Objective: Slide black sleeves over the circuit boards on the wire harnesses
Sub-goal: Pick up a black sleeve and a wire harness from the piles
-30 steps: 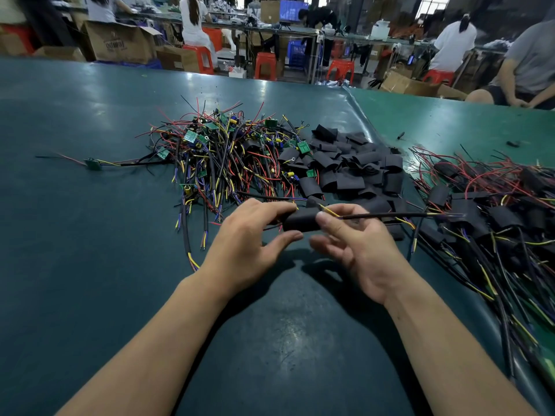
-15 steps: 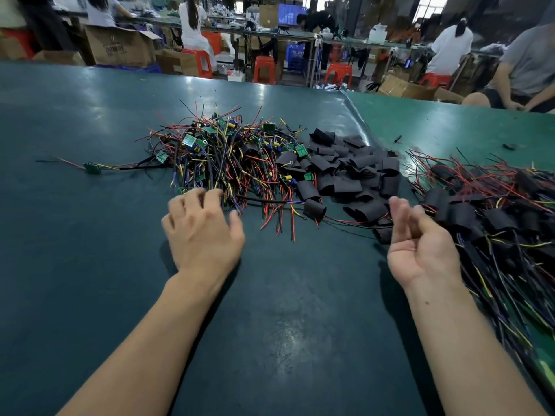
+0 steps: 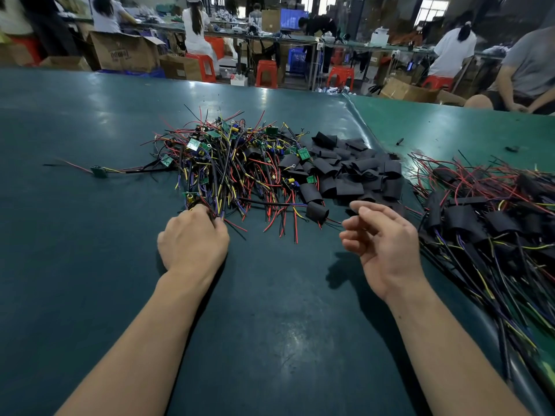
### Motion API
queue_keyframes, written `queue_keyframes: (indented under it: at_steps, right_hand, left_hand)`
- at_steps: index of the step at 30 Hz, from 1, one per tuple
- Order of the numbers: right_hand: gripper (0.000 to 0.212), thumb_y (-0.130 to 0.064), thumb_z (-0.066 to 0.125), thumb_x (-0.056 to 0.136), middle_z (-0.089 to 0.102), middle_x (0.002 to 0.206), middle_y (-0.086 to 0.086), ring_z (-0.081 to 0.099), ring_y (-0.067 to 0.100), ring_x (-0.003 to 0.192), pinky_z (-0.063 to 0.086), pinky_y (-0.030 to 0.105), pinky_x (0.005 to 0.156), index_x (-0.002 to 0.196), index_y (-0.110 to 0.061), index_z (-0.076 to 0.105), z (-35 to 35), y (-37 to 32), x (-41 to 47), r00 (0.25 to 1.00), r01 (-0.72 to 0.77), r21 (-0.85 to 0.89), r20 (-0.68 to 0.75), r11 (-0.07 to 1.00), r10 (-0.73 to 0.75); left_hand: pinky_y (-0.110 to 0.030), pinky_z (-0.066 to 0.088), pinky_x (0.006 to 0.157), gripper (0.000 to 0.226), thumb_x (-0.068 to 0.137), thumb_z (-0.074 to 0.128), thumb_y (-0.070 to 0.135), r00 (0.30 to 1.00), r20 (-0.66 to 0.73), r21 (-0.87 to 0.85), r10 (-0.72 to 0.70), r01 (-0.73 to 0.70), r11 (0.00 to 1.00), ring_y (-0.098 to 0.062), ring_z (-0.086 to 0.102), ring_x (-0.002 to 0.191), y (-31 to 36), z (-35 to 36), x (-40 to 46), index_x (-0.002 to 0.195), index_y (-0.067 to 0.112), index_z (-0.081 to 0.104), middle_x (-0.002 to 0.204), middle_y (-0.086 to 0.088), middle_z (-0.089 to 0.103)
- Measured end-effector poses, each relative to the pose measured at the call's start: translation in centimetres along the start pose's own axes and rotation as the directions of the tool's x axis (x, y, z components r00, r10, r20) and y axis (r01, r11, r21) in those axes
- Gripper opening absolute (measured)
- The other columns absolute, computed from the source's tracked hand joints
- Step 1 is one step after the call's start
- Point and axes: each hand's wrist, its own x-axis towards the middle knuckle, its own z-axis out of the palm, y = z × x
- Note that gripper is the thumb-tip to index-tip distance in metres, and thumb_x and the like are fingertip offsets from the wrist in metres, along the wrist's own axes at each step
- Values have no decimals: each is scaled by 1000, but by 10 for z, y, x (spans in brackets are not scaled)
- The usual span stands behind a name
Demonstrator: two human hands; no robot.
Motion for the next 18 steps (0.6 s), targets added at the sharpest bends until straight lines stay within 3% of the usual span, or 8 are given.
queue_keyframes:
  at_steps: [5,8,10,12,13,15,18]
  right_hand:
    - [21,3,51,94,62,57,8,57,19,43,46,25,39,85,-5,67,4,10,-3,994,107,-185,30,977,-104]
    - [21,4,51,94,62,58,7,57,19,43,46,25,39,85,-5,67,4,12,-2,990,140,-229,63,963,-129]
    - [21,4,51,94,63,58,6,57,20,43,45,25,39,84,-5,67,4,13,-1,988,150,-232,78,961,-136]
    - [21,4,52,94,63,59,6,57,20,43,45,25,39,84,-6,67,3,13,-1,987,153,-232,84,961,-137]
    - [21,4,52,94,63,59,7,57,20,43,45,25,39,84,-6,67,2,14,0,987,152,-231,86,961,-135]
    - [21,3,51,94,63,59,7,57,20,43,45,25,39,84,-6,68,2,15,1,988,146,-228,91,963,-129]
    - [22,3,51,94,63,59,7,57,19,43,45,24,39,83,-8,68,2,16,1,988,135,-224,102,965,-114]
  left_hand:
    - [-40,47,78,25,91,54,30,1000,10,-52,-14,15,999,-34,60,99,-1,0,0,107,16,66,99,-7,70]
    - [-36,52,84,30,80,64,24,997,62,-344,48,-24,939,-24,64,89,5,-6,-4,110,24,69,77,8,70]
    - [-35,53,82,25,78,66,22,995,11,-427,99,-85,900,-23,65,83,9,-7,-8,101,28,71,72,9,68]
    - [-35,48,78,20,83,61,26,986,-166,-349,16,-74,934,-28,61,93,4,-7,-3,101,27,69,89,1,69]
    - [-38,45,82,26,86,59,29,979,-203,-272,-20,-37,962,-31,57,102,-1,-5,1,111,23,65,103,-7,66]
    - [-45,39,94,48,90,58,34,992,-107,-109,-64,52,993,-37,45,117,-11,-3,8,133,14,51,124,-17,56]
    - [-47,39,96,47,90,58,26,996,-78,-126,-34,24,992,-38,46,113,-17,3,12,135,15,49,117,-13,63]
